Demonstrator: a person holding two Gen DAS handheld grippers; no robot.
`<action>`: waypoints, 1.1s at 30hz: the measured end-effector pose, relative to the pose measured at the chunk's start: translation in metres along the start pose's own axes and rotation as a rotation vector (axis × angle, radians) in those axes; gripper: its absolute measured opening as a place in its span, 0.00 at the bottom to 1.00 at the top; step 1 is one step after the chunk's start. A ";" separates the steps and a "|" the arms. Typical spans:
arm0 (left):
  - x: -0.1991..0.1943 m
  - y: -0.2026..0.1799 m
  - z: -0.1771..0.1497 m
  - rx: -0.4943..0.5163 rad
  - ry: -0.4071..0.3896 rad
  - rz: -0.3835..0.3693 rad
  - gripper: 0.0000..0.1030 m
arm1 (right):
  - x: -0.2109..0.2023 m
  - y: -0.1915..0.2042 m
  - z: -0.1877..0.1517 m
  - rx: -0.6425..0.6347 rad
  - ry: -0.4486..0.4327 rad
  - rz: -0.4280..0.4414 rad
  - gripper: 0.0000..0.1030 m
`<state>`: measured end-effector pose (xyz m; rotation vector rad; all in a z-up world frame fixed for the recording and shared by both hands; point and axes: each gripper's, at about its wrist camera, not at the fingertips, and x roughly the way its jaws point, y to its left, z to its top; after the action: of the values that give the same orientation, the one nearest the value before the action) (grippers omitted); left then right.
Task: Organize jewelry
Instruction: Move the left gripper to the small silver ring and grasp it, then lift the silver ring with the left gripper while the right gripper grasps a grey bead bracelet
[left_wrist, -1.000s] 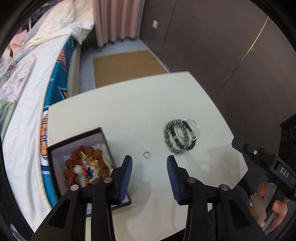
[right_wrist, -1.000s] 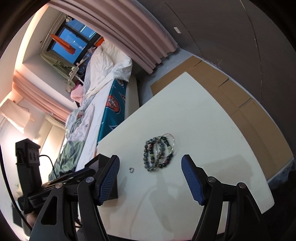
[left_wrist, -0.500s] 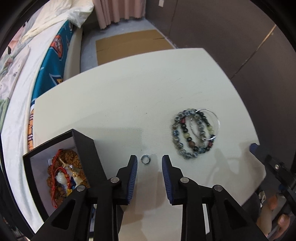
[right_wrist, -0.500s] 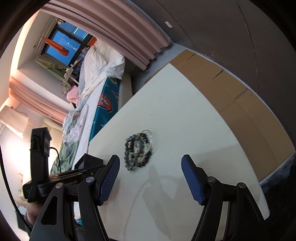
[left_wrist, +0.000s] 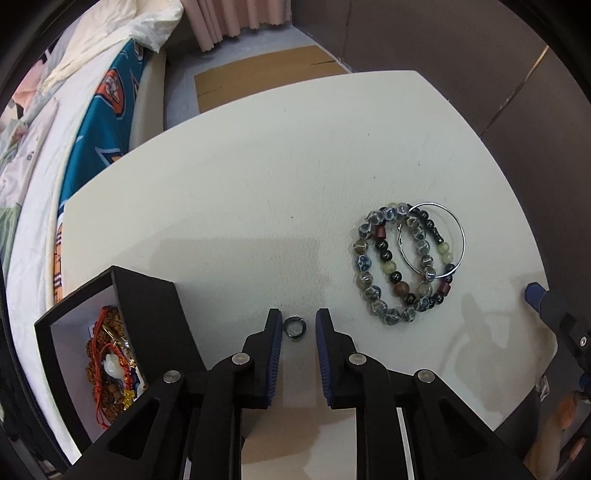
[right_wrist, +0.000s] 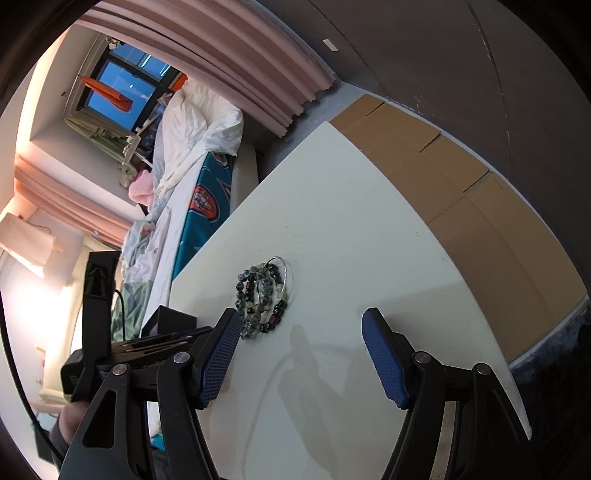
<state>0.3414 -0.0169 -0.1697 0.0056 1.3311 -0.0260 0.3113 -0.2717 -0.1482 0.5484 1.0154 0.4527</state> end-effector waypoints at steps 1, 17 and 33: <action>0.001 0.000 0.000 -0.001 -0.001 0.001 0.17 | 0.000 0.000 0.000 -0.001 0.002 -0.002 0.68; -0.047 0.025 -0.005 -0.055 -0.120 -0.075 0.13 | 0.033 0.027 0.010 -0.001 0.103 0.059 0.47; -0.096 0.051 -0.024 -0.083 -0.225 -0.134 0.13 | 0.080 0.051 0.013 -0.017 0.225 -0.055 0.26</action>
<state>0.2969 0.0357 -0.0827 -0.1529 1.1048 -0.0827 0.3539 -0.1878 -0.1650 0.4599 1.2381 0.4806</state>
